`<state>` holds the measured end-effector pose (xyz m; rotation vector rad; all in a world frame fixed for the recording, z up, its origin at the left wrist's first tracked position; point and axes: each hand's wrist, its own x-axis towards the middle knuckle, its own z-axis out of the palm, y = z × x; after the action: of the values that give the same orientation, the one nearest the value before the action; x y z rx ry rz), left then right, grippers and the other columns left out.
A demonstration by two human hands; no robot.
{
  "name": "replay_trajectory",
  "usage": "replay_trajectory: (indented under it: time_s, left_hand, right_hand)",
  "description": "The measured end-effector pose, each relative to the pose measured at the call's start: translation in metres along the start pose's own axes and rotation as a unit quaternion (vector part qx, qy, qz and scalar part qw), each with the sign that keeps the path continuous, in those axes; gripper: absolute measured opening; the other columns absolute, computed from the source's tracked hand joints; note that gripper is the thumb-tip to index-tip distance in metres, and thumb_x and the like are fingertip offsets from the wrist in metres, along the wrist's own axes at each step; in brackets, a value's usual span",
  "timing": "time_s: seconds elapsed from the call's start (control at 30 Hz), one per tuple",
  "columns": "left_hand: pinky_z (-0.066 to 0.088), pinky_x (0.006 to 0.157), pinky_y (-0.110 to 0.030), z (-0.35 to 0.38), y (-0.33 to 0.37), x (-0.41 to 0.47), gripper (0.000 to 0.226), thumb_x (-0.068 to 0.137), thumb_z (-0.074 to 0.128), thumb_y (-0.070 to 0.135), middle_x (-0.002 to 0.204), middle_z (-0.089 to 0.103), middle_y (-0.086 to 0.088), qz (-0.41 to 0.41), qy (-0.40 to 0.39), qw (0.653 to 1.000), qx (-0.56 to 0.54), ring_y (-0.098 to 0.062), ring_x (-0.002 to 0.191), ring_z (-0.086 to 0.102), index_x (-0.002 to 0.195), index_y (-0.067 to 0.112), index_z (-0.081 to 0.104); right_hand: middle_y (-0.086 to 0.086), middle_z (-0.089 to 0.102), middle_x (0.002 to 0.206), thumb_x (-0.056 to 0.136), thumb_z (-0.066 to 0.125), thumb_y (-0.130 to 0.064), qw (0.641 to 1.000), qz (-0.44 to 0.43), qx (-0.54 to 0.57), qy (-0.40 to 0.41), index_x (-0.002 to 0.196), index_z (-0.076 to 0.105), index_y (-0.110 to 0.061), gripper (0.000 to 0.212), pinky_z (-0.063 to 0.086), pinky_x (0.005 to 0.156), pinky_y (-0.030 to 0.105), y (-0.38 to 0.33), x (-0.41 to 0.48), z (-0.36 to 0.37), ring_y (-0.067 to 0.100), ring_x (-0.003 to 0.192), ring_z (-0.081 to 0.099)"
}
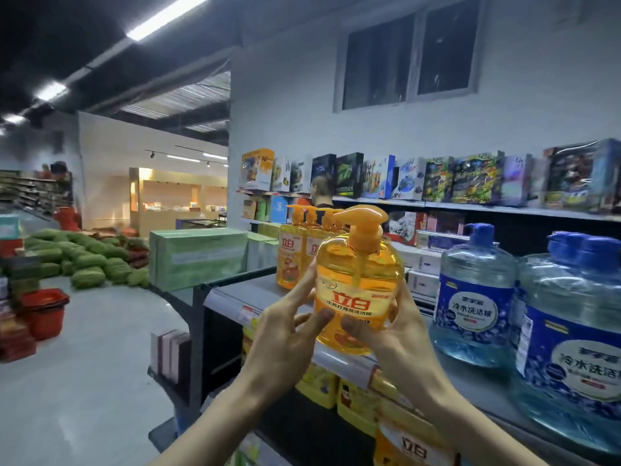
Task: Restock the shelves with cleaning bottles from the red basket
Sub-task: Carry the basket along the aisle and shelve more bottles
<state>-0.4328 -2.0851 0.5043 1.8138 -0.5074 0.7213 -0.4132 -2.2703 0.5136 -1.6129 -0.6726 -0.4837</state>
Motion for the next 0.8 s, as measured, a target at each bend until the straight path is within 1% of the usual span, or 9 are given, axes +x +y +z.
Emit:
replay_trajectory:
  time_s: [0.07,0.17,0.3,0.33,0.4,0.47,0.6,0.73,0.8]
  left_hand:
    - [0.053,0.094,-0.012,0.003,-0.010,0.019,0.063,0.105,0.062,0.026,0.136,0.065,0.032,0.014,-0.006,1.000,-0.002,0.010,0.127,0.059,0.163,0.031,0.038]
    - [0.053,0.094,-0.013,0.014,-0.026,0.046,0.060,0.106,0.060,0.028,0.142,0.065,0.021,0.020,-0.011,1.000,-0.020,0.007,0.127,0.061,0.162,0.030,0.039]
    - [0.055,0.110,-0.037,0.029,-0.061,0.085,0.066,0.105,0.061,0.040,0.150,0.061,0.015,0.013,-0.020,1.000,0.009,-0.005,0.136,0.059,0.165,0.028,0.035]
    - [0.055,0.111,-0.041,0.031,-0.071,0.096,0.068,0.104,0.062,0.038,0.151,0.060,0.014,0.003,-0.020,1.000,0.014,-0.007,0.136,0.059,0.165,0.028,0.034]
    - [0.055,0.110,-0.047,0.038,-0.089,0.116,0.069,0.105,0.064,0.021,0.153,0.059,0.010,-0.014,-0.031,0.999,0.010,-0.012,0.137,0.060,0.166,0.027,0.032]
    - [0.055,0.110,-0.047,0.046,-0.103,0.130,0.069,0.106,0.063,0.011,0.153,0.059,0.007,-0.026,-0.040,0.999,0.002,-0.013,0.136,0.060,0.166,0.026,0.032]
    - [0.055,0.109,-0.037,0.056,-0.121,0.145,0.070,0.105,0.064,0.011,0.147,0.063,0.007,-0.037,-0.041,0.998,-0.011,-0.007,0.132,0.062,0.165,0.027,0.033]
    - [0.056,0.106,-0.033,0.059,-0.132,0.158,0.070,0.104,0.066,0.019,0.144,0.061,0.009,-0.049,-0.041,0.998,-0.014,0.002,0.120,0.063,0.164,0.028,0.032]
    - [0.057,0.106,-0.034,0.058,-0.134,0.162,0.069,0.104,0.066,0.026,0.147,0.059,0.007,-0.049,-0.047,0.998,-0.012,-0.005,0.125,0.063,0.164,0.028,0.032]
  right_hand:
    - [-0.018,0.075,0.116,0.073,0.090,-0.027,1.000,-0.010,-0.012,0.011,0.132,0.053,-0.037,0.071,0.064,0.083,0.030,0.011,0.018,0.001,0.005,0.107,0.073]
    - [-0.016,0.075,0.118,0.077,0.090,-0.020,1.000,0.007,-0.022,0.015,0.136,0.051,-0.036,0.073,0.063,0.090,0.037,0.038,0.043,-0.002,0.006,0.107,0.074]
    - [-0.015,0.074,0.119,0.072,0.095,-0.037,0.998,0.048,-0.046,0.018,0.139,0.049,-0.037,0.081,0.063,0.094,0.049,0.074,0.083,-0.009,0.008,0.109,0.073]
    - [-0.015,0.074,0.118,0.072,0.097,-0.035,0.997,0.057,-0.048,0.020,0.138,0.050,-0.035,0.081,0.063,0.094,0.050,0.083,0.093,-0.010,0.008,0.109,0.073]
    - [-0.014,0.075,0.116,0.075,0.096,-0.028,0.996,0.071,-0.045,0.024,0.136,0.052,-0.033,0.076,0.062,0.096,0.050,0.101,0.109,-0.013,0.008,0.108,0.073]
    - [-0.012,0.074,0.118,0.075,0.096,-0.025,0.995,0.083,-0.050,0.028,0.134,0.052,-0.033,0.075,0.059,0.100,0.047,0.117,0.120,-0.015,0.009,0.112,0.071]
    - [-0.013,0.072,0.124,0.075,0.095,-0.028,0.991,0.108,-0.072,0.028,0.136,0.050,-0.035,0.076,0.055,0.106,0.051,0.138,0.133,-0.018,0.009,0.118,0.067]
    - [-0.016,0.073,0.123,0.071,0.094,-0.047,0.987,0.123,-0.102,0.016,0.135,0.052,-0.042,0.077,0.056,0.105,0.050,0.143,0.144,-0.021,0.009,0.118,0.068]
    - [-0.016,0.075,0.122,0.069,0.092,-0.058,0.985,0.127,-0.117,0.005,0.133,0.056,-0.046,0.074,0.057,0.104,0.051,0.141,0.146,-0.020,0.010,0.117,0.070]
